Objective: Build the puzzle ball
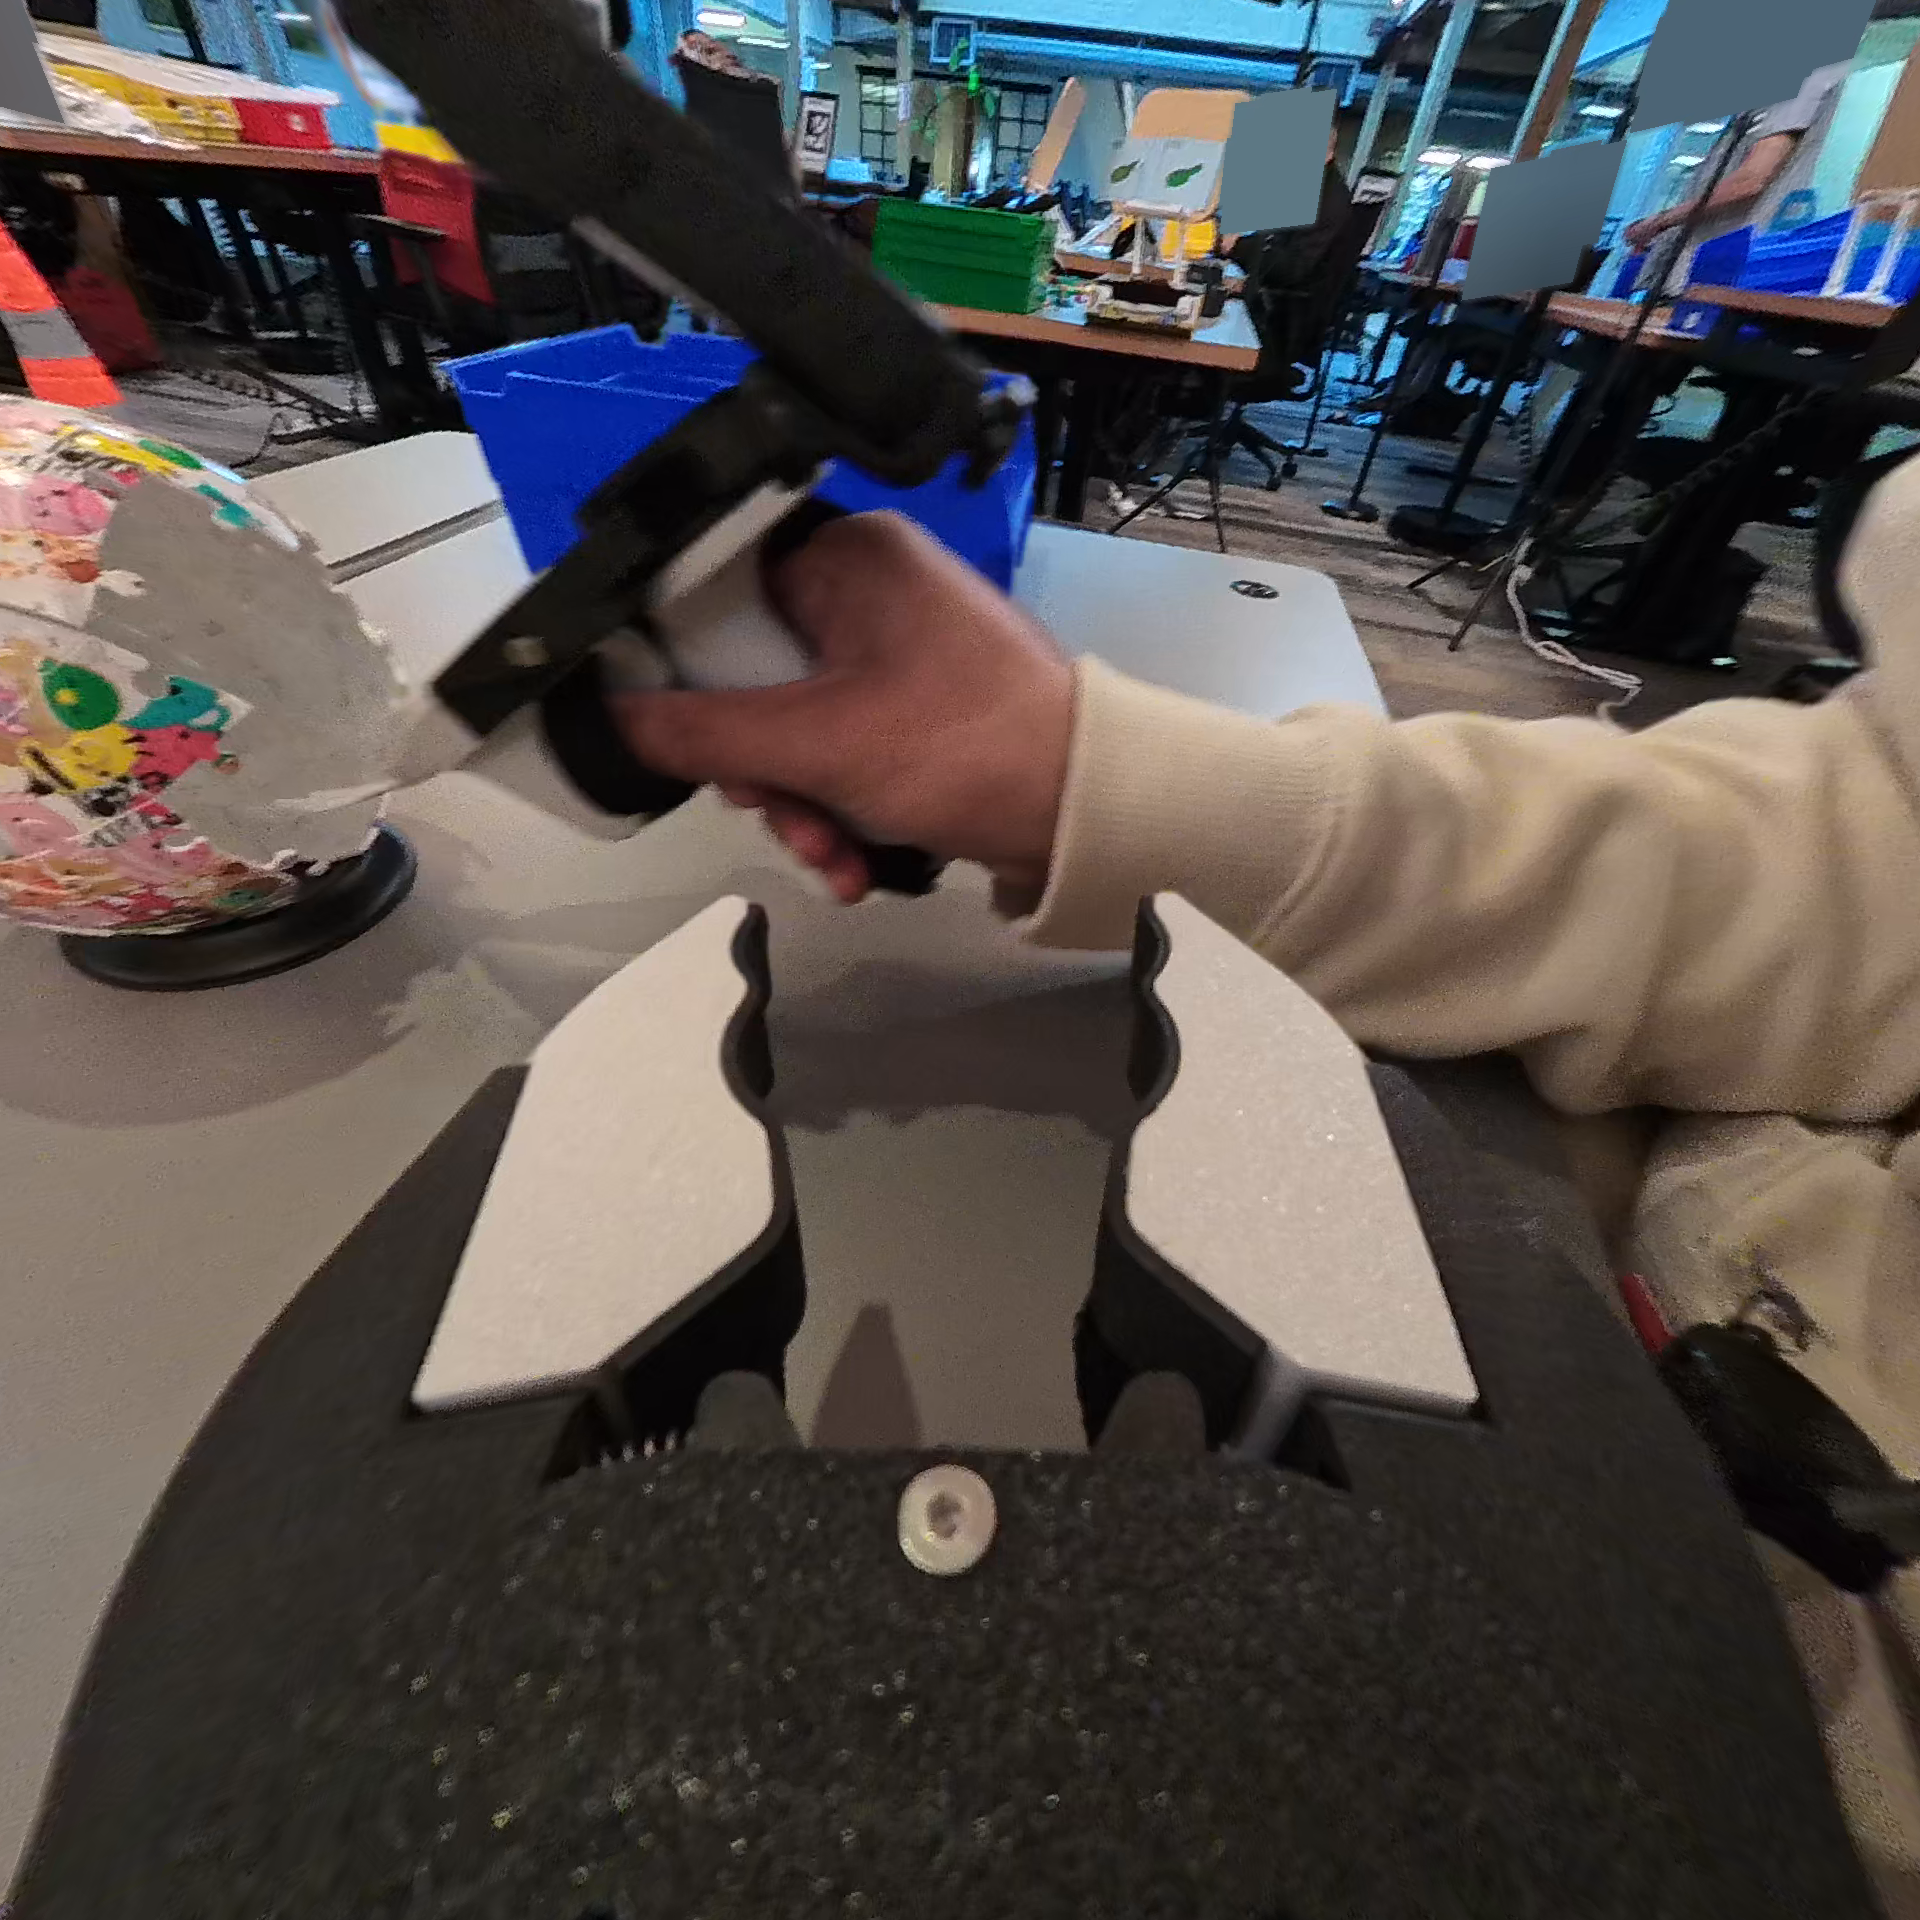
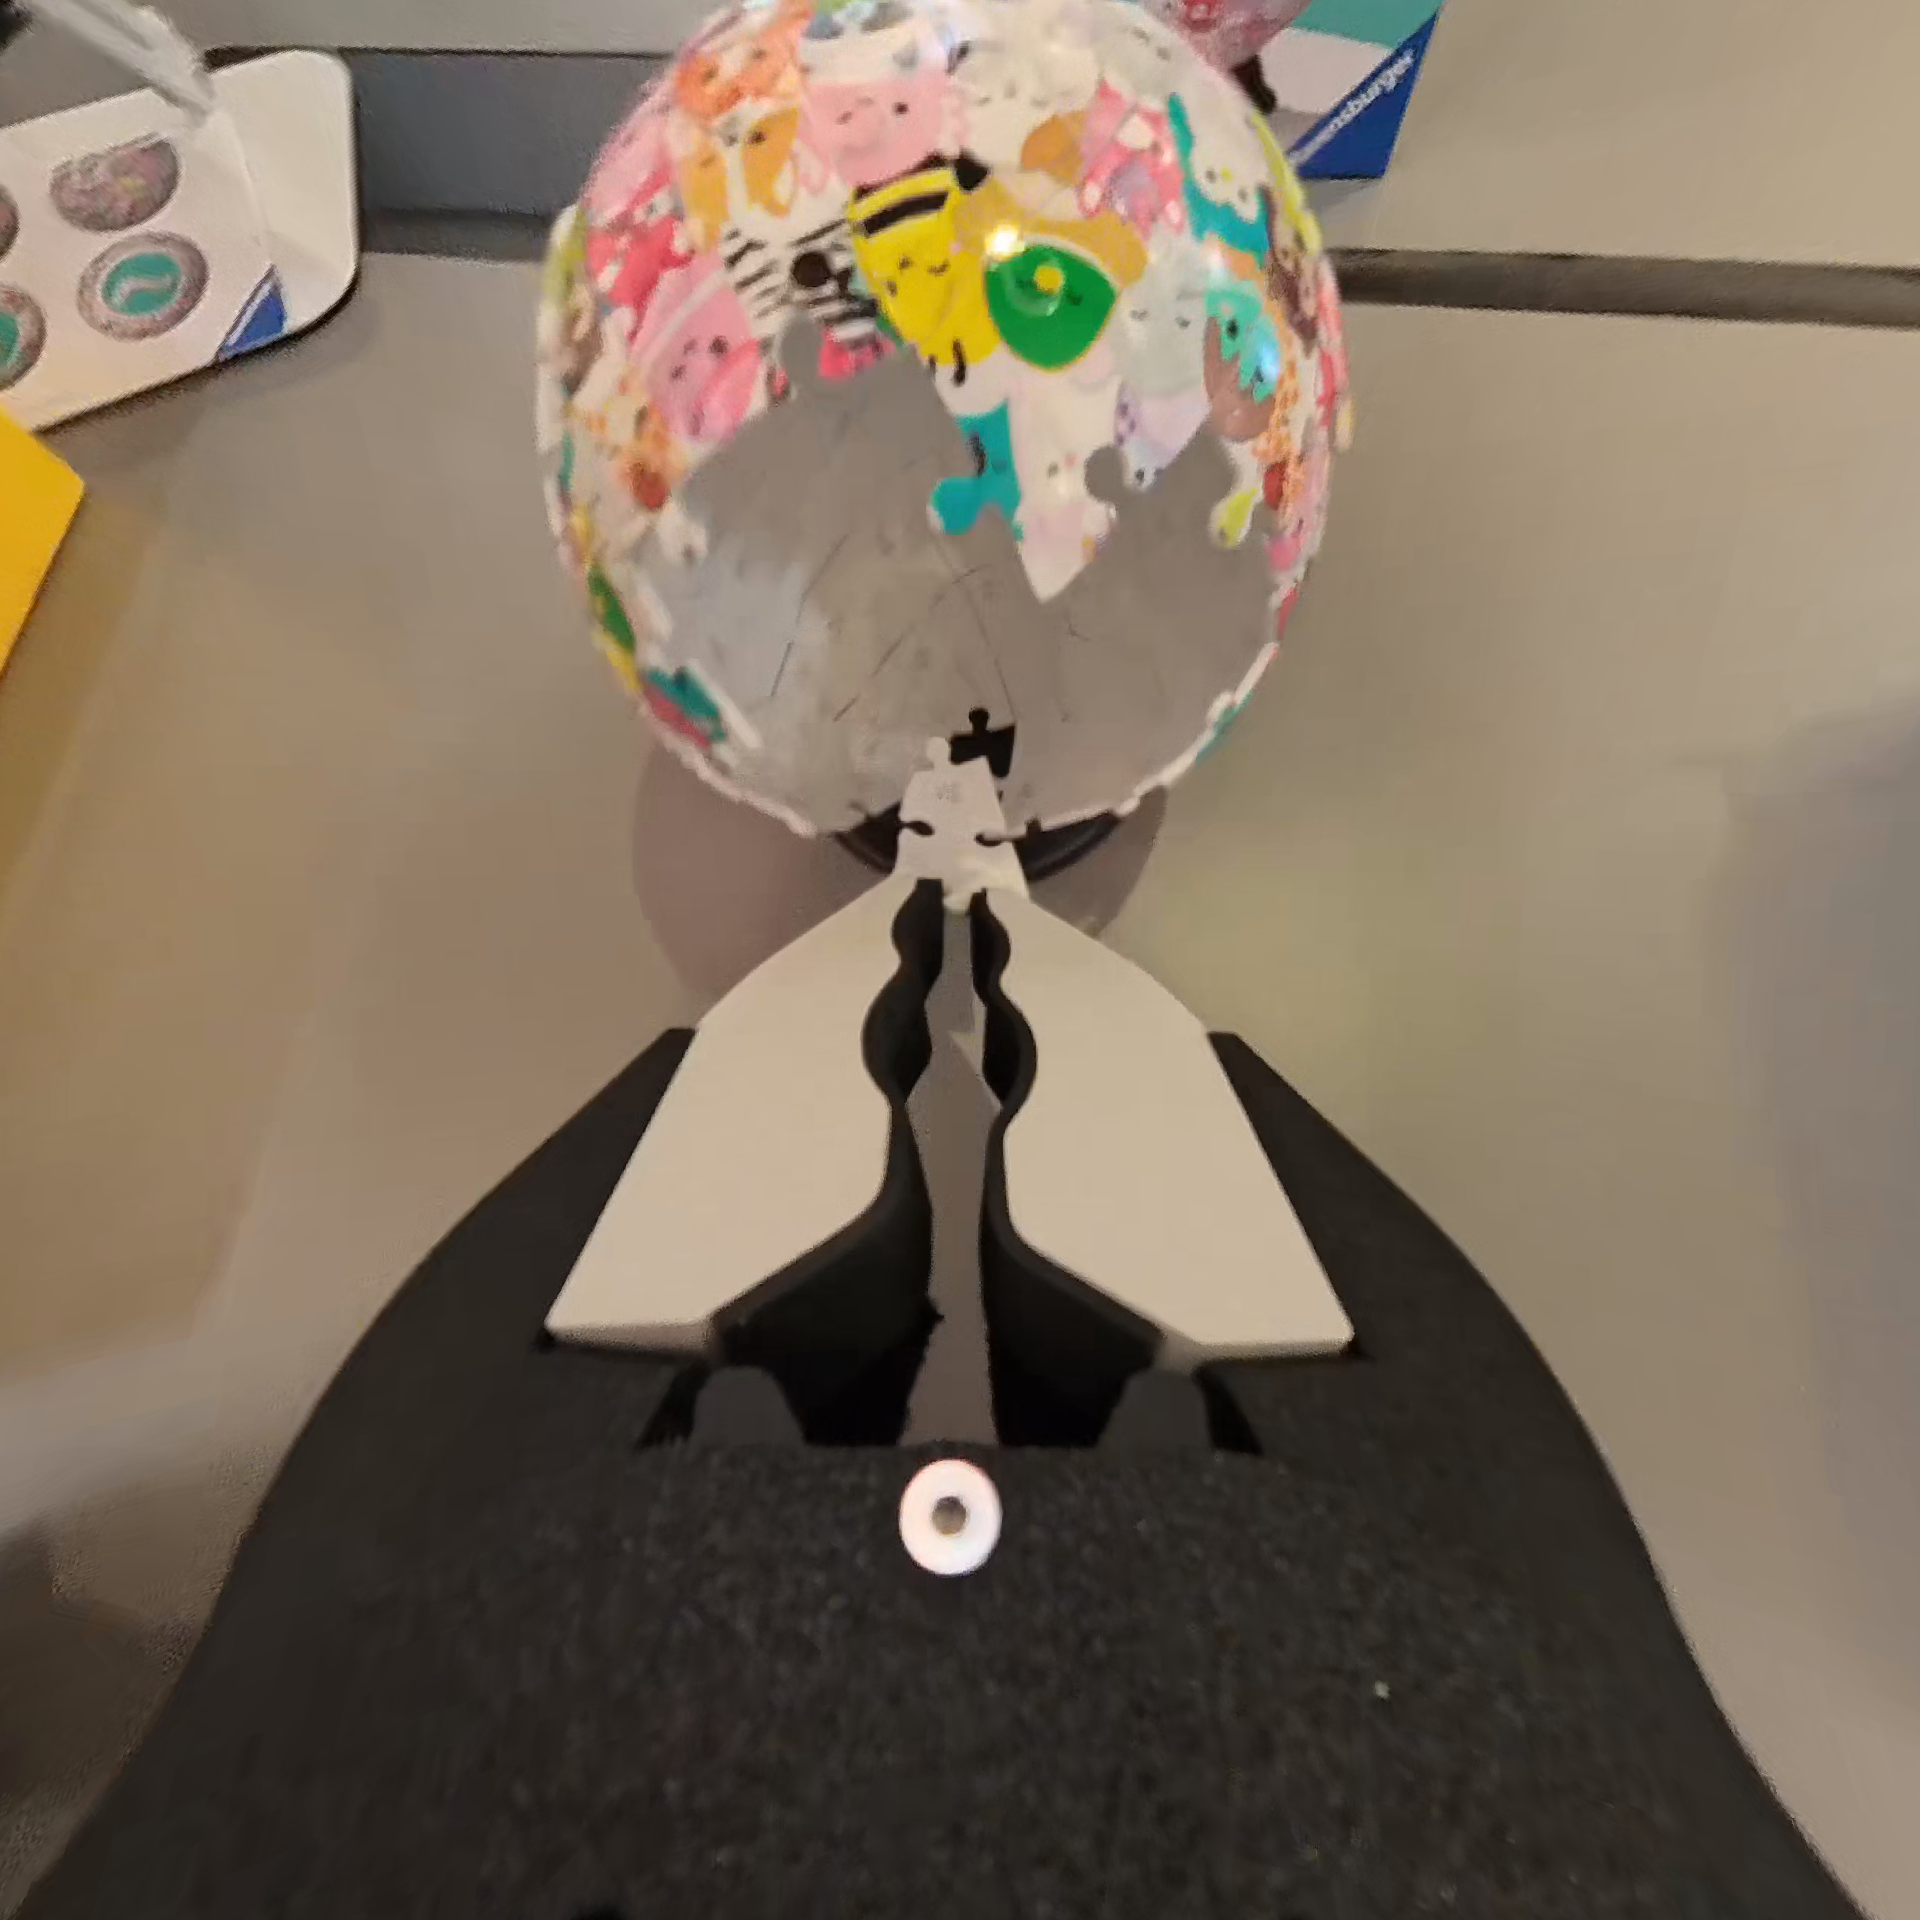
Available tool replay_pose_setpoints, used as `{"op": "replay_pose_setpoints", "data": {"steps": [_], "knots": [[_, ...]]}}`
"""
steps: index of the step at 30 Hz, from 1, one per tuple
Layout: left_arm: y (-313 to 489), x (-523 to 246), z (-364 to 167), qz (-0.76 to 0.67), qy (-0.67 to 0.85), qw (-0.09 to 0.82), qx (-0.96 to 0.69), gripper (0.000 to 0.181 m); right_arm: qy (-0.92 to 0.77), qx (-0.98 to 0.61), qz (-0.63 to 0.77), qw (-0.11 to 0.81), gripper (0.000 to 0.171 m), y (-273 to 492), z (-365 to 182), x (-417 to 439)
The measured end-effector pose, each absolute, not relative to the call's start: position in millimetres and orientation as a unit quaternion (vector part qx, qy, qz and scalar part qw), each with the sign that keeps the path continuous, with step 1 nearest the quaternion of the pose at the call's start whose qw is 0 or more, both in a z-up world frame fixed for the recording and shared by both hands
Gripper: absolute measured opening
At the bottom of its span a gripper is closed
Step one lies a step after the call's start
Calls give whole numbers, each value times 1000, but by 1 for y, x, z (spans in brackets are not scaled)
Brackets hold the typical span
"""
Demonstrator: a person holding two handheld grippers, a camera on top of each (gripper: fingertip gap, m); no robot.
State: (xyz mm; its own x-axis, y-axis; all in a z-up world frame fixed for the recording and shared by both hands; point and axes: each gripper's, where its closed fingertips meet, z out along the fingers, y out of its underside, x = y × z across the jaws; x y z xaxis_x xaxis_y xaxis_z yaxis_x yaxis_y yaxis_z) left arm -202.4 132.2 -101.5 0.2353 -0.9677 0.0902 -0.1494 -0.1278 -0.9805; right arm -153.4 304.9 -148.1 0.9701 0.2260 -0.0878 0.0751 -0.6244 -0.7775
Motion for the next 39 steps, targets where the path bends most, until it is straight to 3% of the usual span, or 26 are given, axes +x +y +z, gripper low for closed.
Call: {"op": "replay_pose_setpoints", "data": {"steps": [3,6,8,15,21,24,33,39], "knots": [[146,-203,-102,-413,434,486,-637,58,-165,-877,96,440,5,273,-136,-152],[169,-203,-113,-360,431,461,-687,52,-209,-889,84,399,5,237,-154,-138],[179,-206,-117,-338,420,447,-714,54,-213,-892,91,388,5,221,-169,-135],[178,-224,-137,-254,392,408,-785,33,-213,-901,131,353,6,193,-193,-157],[167,-226,-142,-242,371,376,-814,32,-347,-835,179,387,22,178,-165,-171],[158,-219,-145,-256,356,357,-825,31,-463,-802,190,326,32,170,-175,-161],[158,-219,-149,-221,325,369,-842,26,-519,-778,240,260,24,176,-190,-170],[158,-216,-164,-216,324,345,-854,26,-530,-767,246,265,23,160,-190,-181]]}}
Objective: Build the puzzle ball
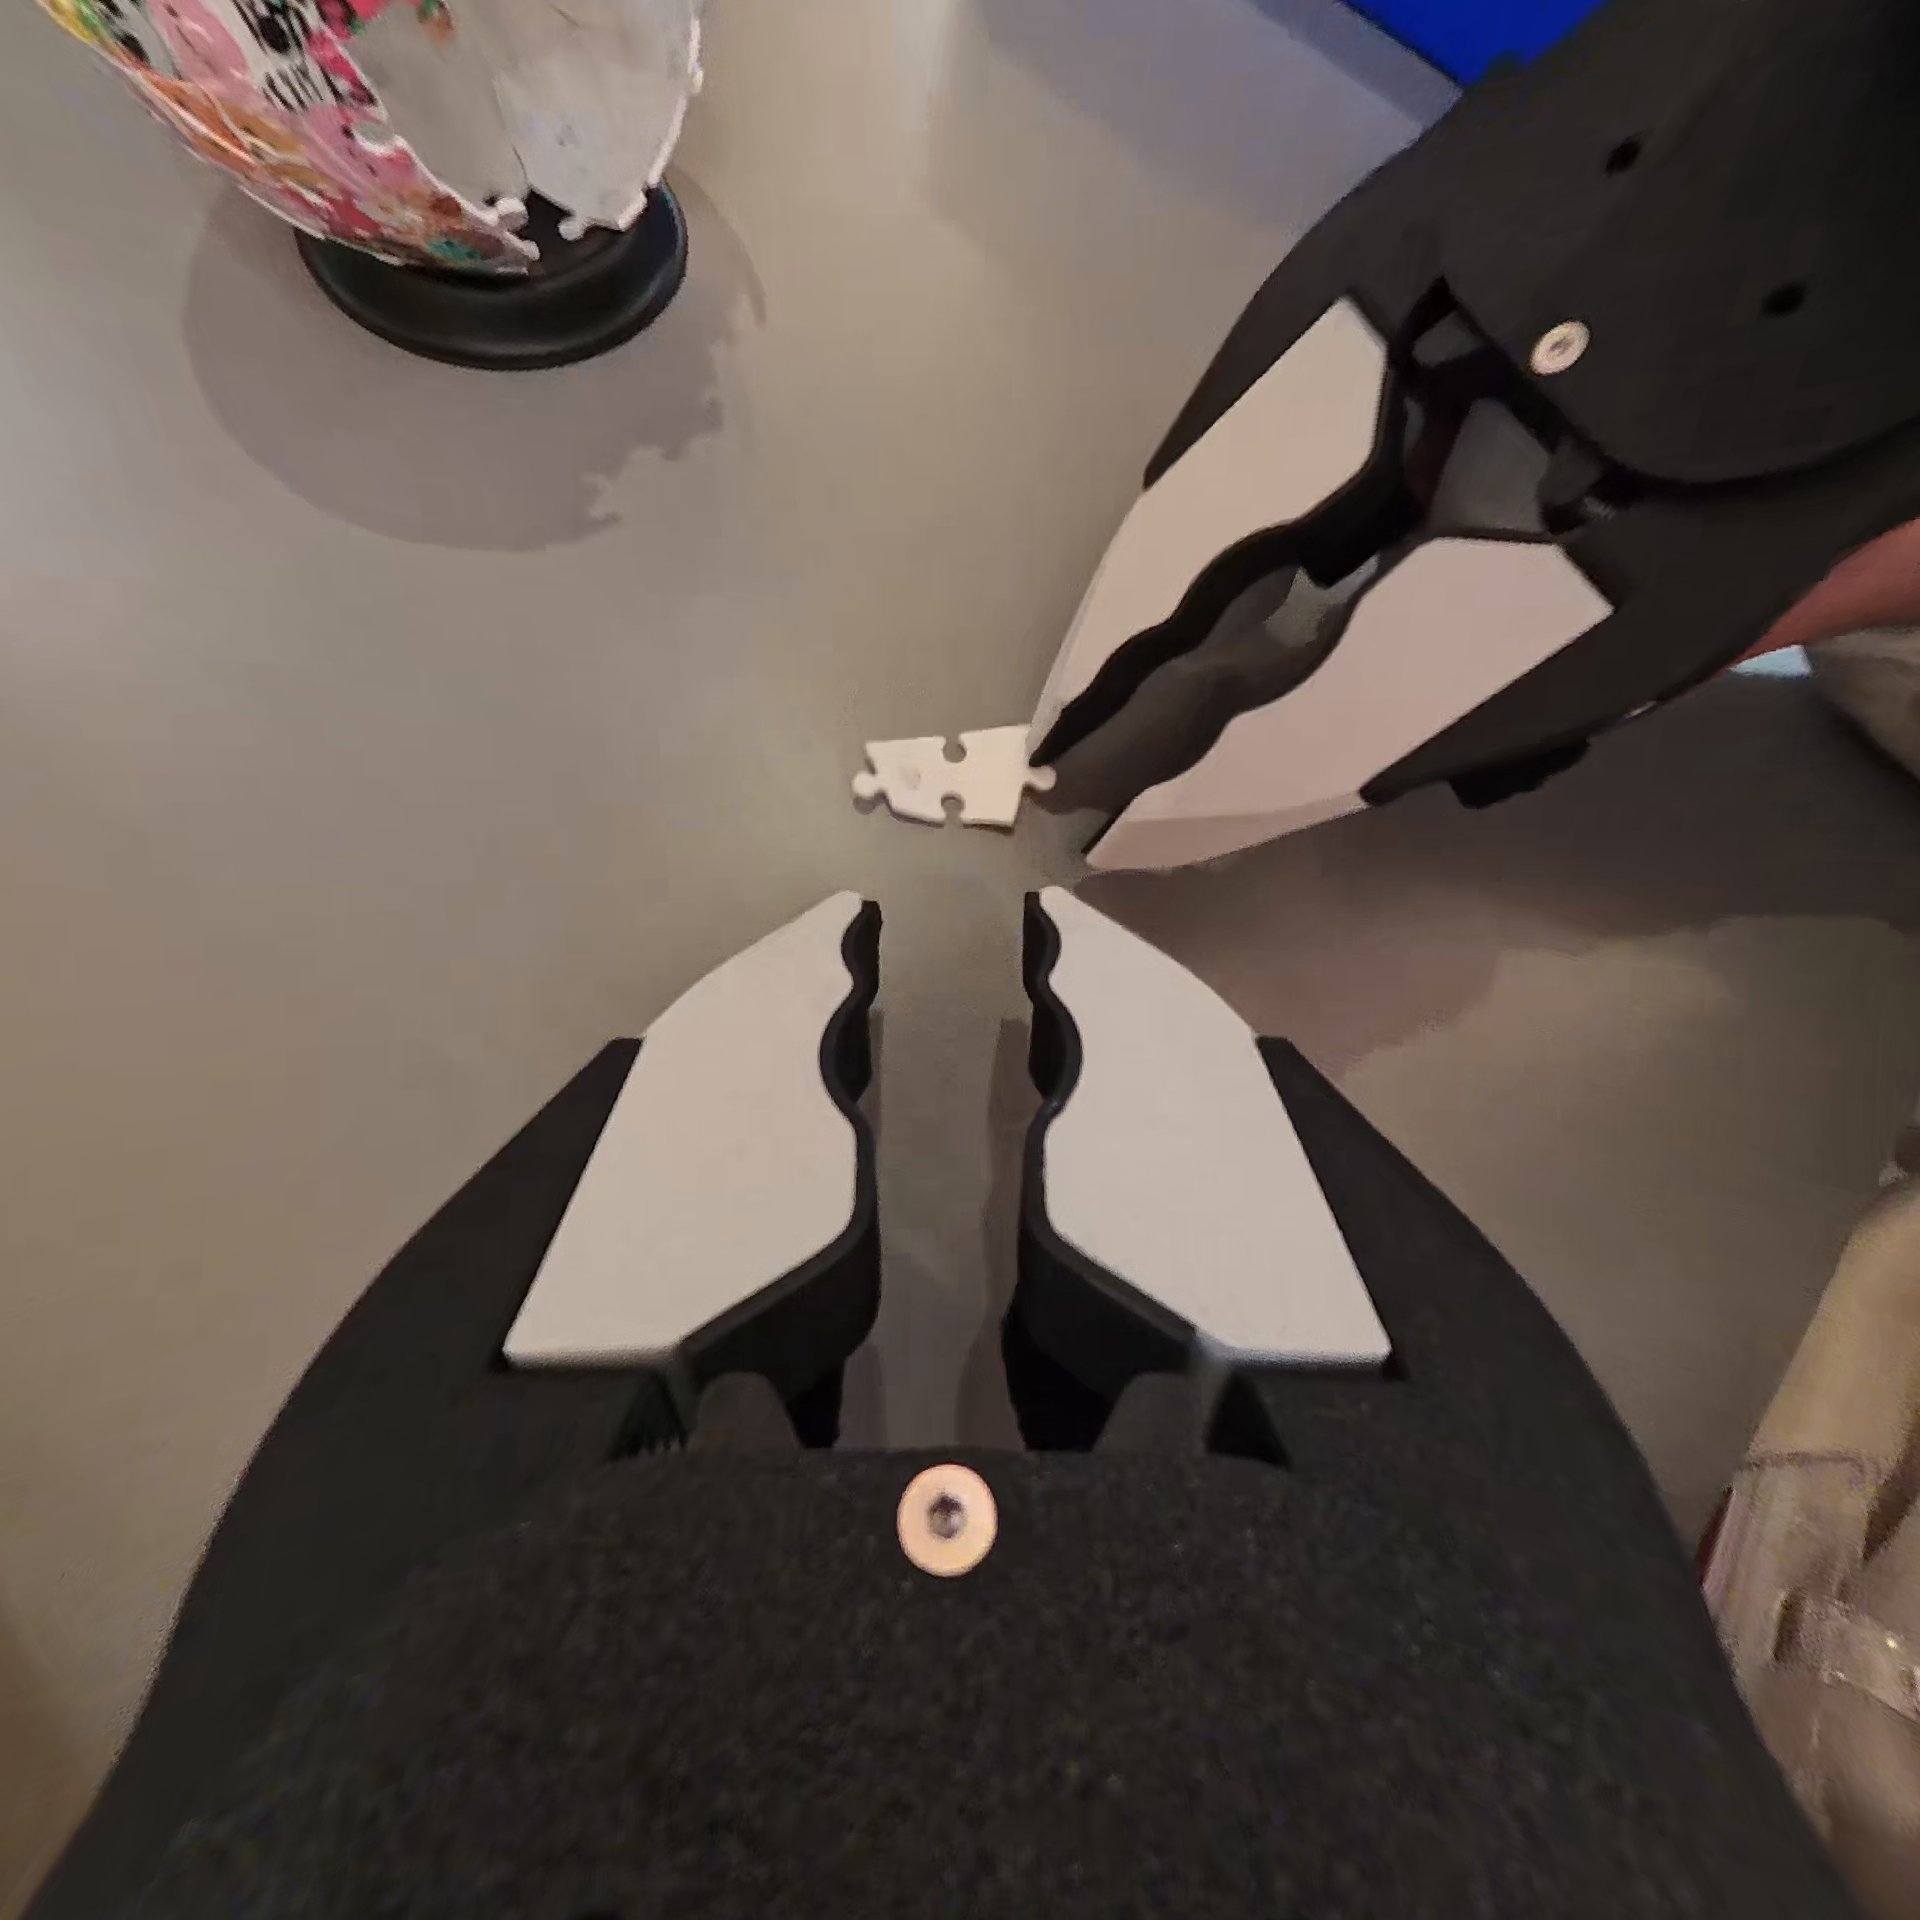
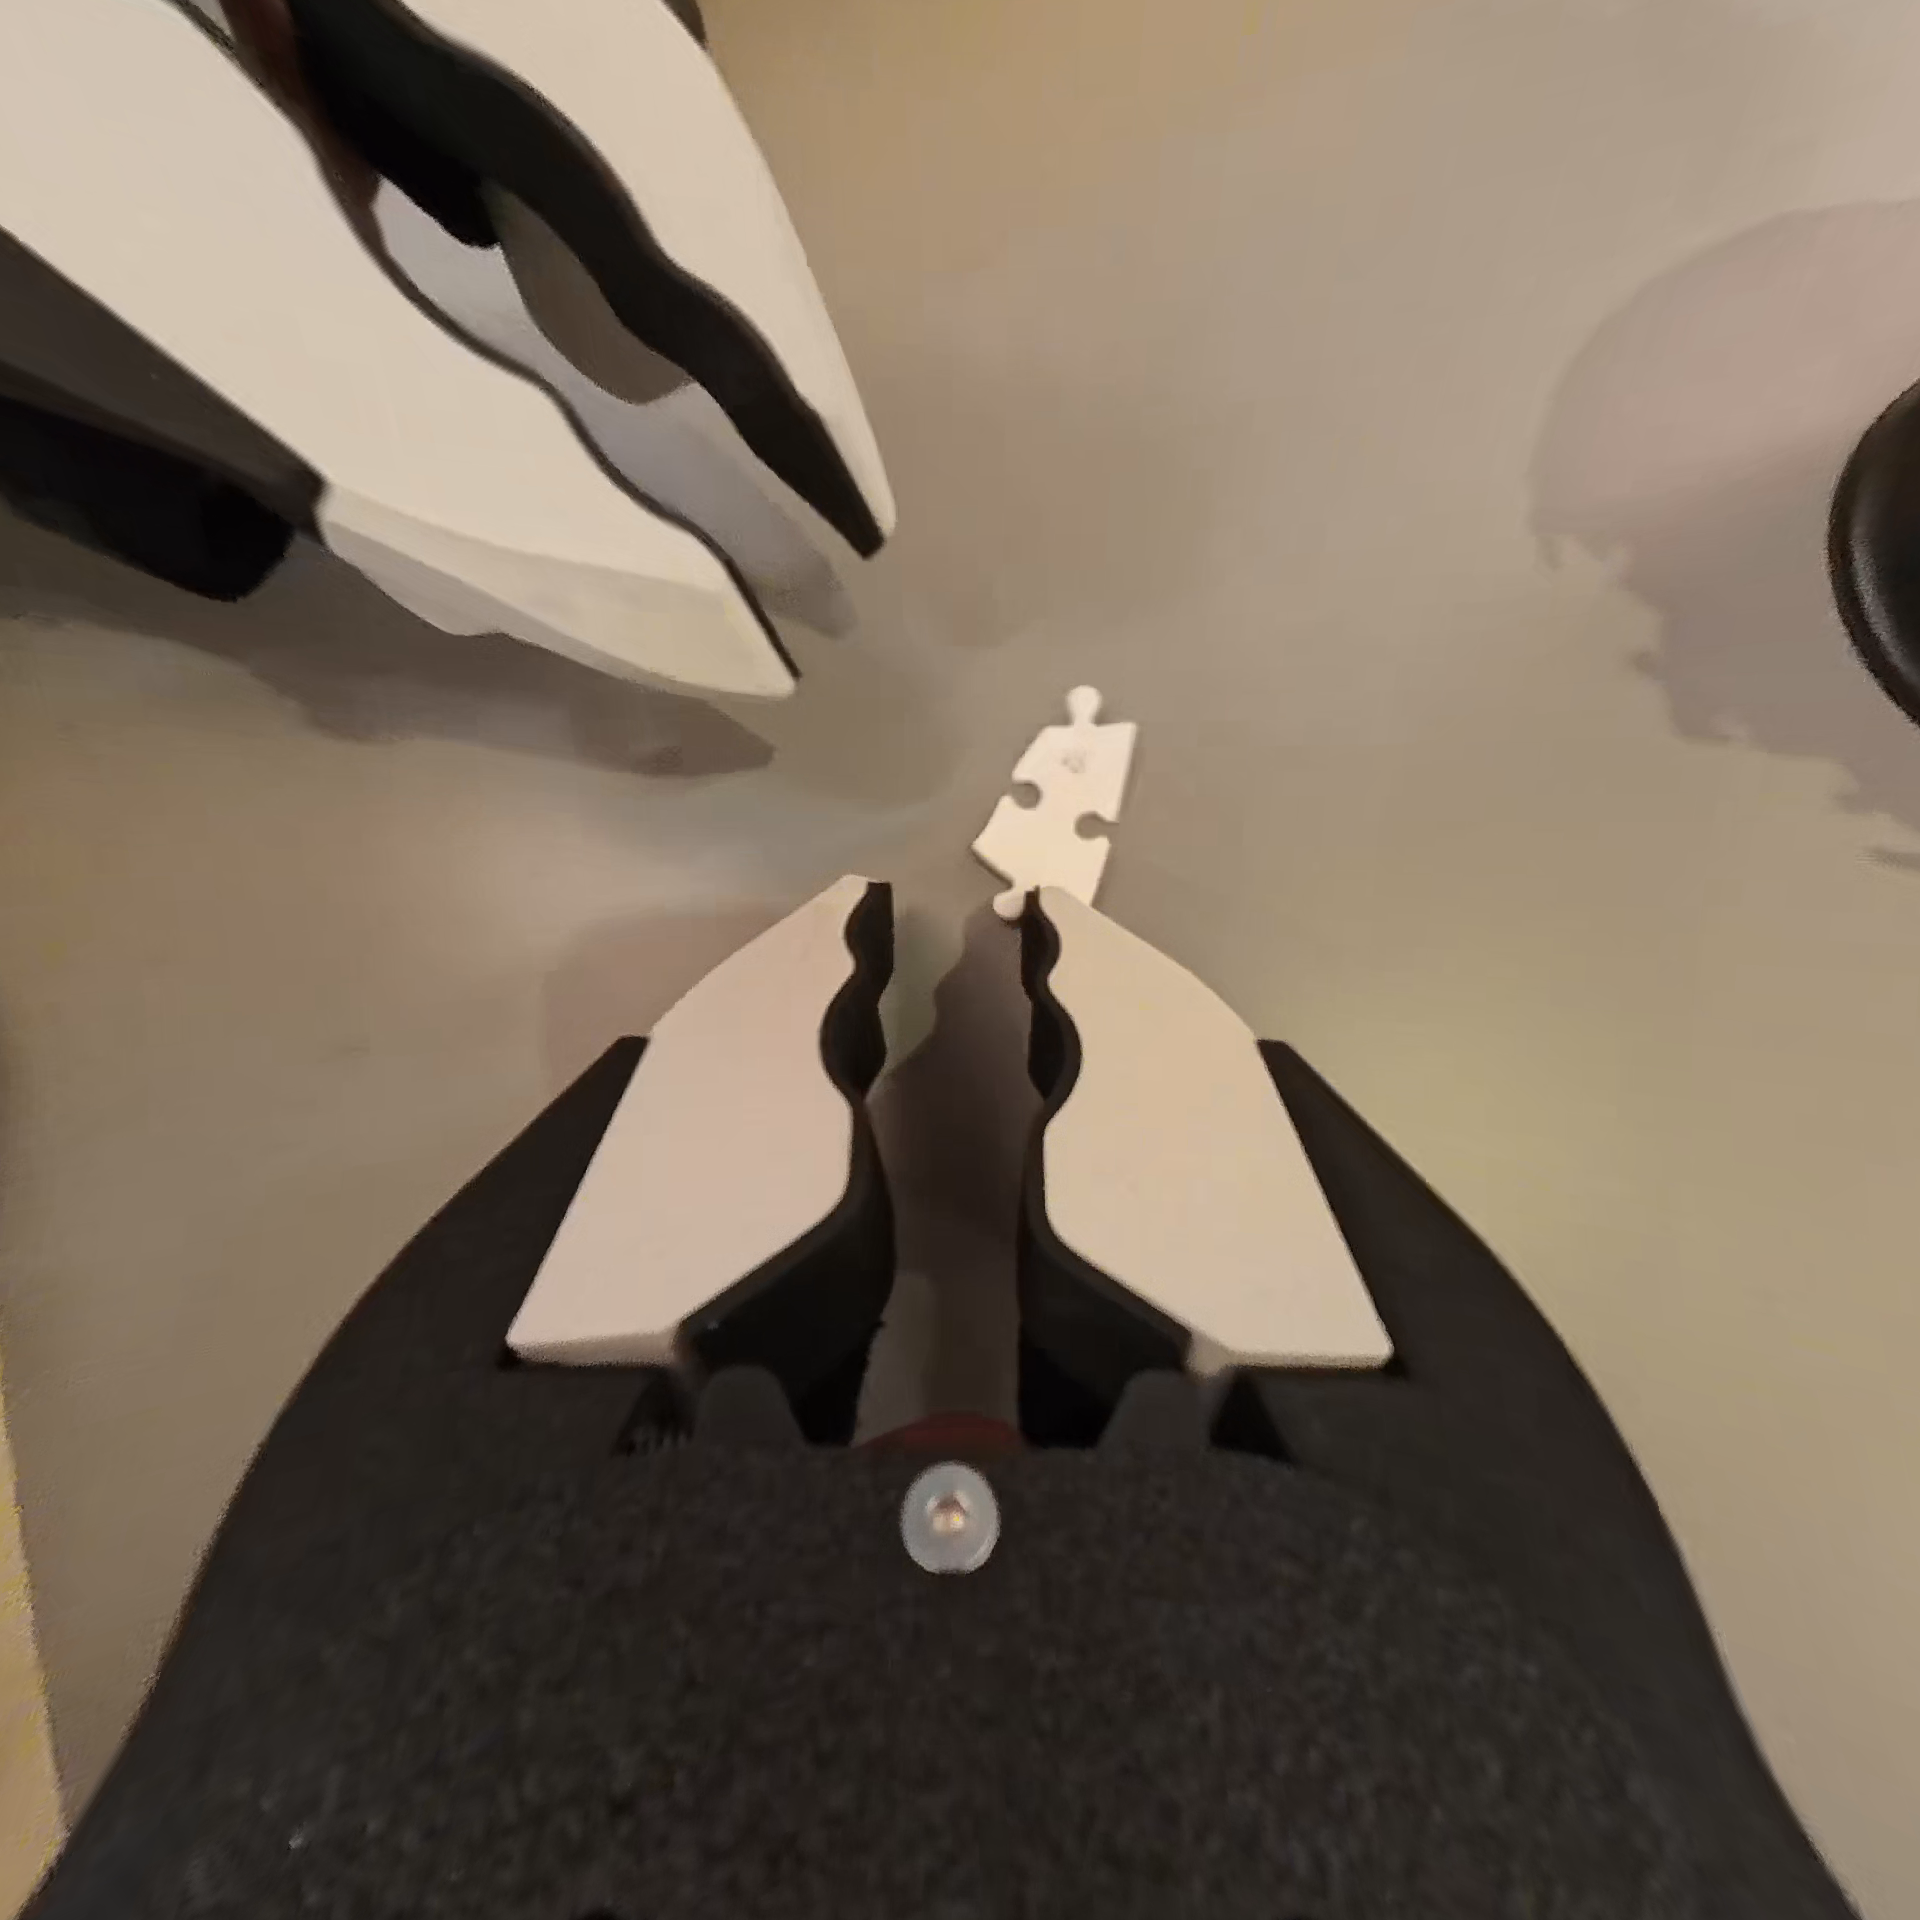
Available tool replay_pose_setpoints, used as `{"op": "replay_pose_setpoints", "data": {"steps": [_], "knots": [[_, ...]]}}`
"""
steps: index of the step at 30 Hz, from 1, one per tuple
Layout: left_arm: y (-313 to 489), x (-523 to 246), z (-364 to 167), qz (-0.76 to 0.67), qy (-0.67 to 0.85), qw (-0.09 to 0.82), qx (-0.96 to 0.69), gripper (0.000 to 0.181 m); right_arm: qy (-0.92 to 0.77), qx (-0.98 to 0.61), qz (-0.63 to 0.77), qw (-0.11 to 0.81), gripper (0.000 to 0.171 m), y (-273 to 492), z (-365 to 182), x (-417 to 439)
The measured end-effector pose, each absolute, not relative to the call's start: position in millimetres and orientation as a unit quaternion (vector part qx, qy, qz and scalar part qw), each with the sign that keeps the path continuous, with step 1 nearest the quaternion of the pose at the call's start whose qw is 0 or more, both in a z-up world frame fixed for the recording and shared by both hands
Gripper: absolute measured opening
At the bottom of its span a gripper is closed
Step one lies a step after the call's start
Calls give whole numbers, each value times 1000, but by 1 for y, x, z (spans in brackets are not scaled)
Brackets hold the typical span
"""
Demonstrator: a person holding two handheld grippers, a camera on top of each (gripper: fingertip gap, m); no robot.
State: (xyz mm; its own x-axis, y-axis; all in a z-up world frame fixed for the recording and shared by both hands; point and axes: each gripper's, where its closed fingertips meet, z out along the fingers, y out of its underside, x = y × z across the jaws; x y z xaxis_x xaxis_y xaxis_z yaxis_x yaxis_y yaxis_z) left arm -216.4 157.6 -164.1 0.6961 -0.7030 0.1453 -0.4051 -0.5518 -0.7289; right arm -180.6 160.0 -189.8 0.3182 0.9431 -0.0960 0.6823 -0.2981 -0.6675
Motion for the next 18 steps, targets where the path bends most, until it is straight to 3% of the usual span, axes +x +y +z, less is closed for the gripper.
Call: {"op": "replay_pose_setpoints", "data": {"steps": [6,18], "knots": [[160,-204,-174,-202,342,327,-858,26,-530,-758,239,297,25,176,-172,-172],[174,-209,-182,-171,346,328,-862,25,-520,-762,293,251,23,157,-189,-178]]}}
